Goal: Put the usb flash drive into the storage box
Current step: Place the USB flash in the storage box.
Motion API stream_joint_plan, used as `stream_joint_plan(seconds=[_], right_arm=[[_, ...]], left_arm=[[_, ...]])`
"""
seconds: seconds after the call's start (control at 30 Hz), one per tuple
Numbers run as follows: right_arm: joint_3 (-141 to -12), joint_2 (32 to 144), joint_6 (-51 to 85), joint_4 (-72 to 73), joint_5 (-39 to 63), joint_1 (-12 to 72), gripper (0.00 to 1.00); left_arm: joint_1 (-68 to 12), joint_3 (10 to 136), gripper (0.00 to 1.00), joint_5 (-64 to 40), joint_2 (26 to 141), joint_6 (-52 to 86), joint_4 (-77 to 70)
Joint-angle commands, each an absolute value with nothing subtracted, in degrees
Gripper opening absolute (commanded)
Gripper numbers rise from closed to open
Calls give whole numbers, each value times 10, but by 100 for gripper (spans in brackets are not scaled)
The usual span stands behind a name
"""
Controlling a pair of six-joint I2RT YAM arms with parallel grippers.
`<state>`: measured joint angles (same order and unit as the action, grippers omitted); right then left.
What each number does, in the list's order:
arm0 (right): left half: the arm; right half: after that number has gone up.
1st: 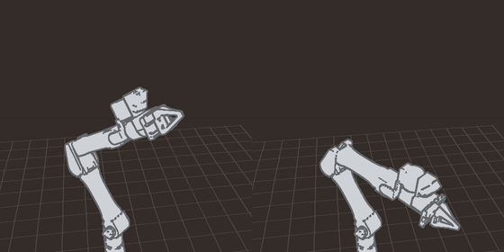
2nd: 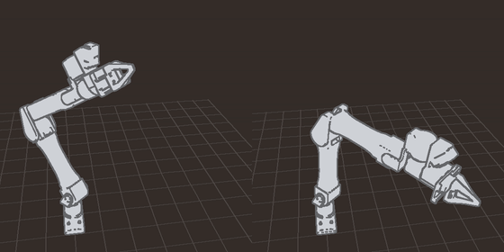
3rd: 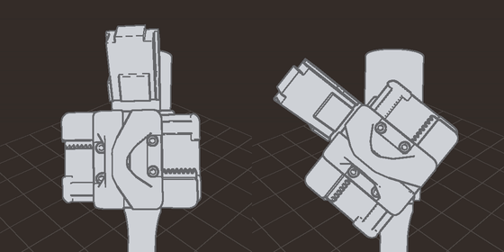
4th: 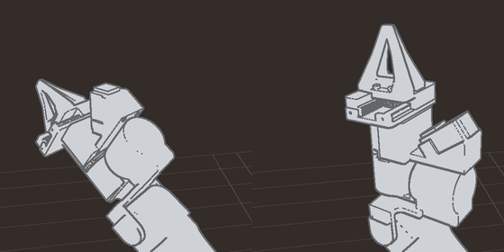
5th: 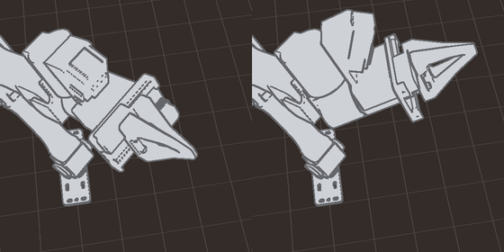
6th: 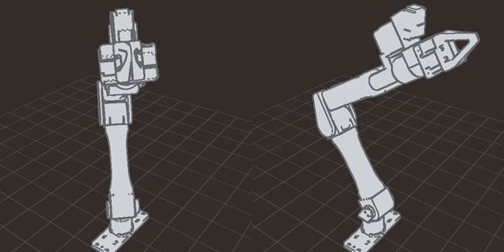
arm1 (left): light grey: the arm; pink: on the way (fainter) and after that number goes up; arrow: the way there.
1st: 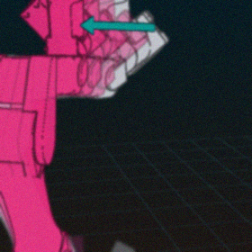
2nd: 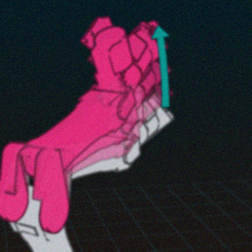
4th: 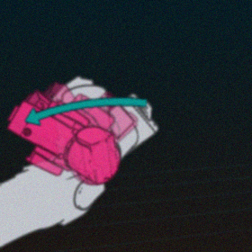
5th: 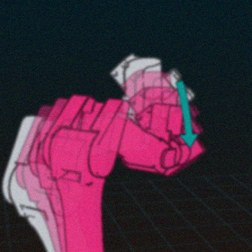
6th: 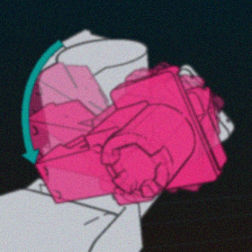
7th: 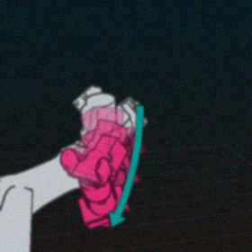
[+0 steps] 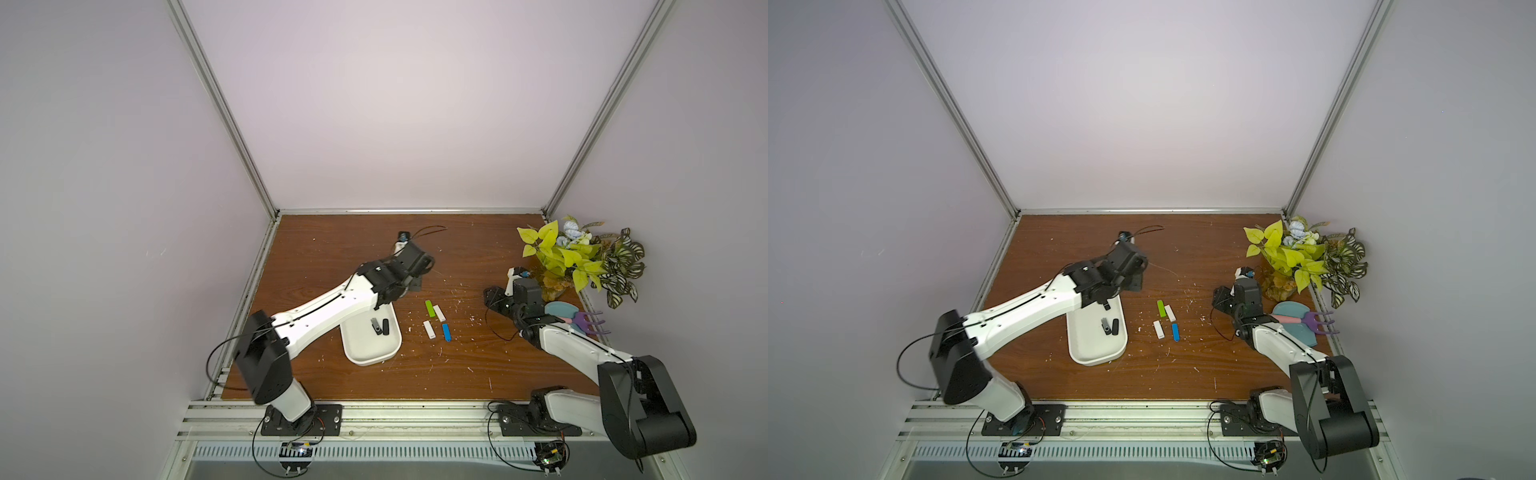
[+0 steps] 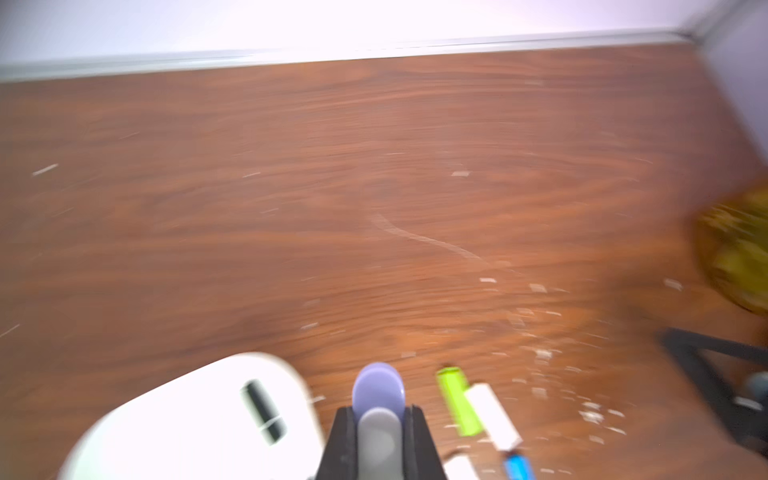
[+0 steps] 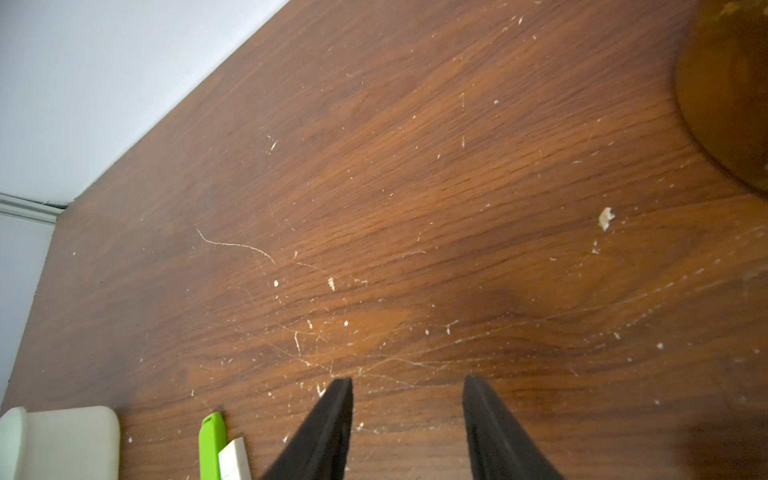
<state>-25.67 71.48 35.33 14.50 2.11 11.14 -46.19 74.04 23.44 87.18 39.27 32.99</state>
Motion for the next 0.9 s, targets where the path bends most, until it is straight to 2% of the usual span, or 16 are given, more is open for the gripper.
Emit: stream_joint_plan(seconds=[0.0, 0.2, 0.4, 0.6, 0.87], right_arm=[[-262, 716, 354, 166, 32, 113, 49], [-262, 726, 353, 169, 28, 113, 49], [-264, 740, 352, 172, 25, 114, 49], [-267, 751, 349, 171, 26, 114, 49], [-267, 752, 348, 171, 23, 114, 49]], left_arm=[[-427, 649, 6, 264, 826, 435, 352], [-378, 566, 6, 260, 820, 454, 332], [-330, 503, 5, 193, 851, 438, 221], [-324, 503, 5, 154, 910, 438, 174], [-315, 523, 4, 152, 968, 438, 157]])
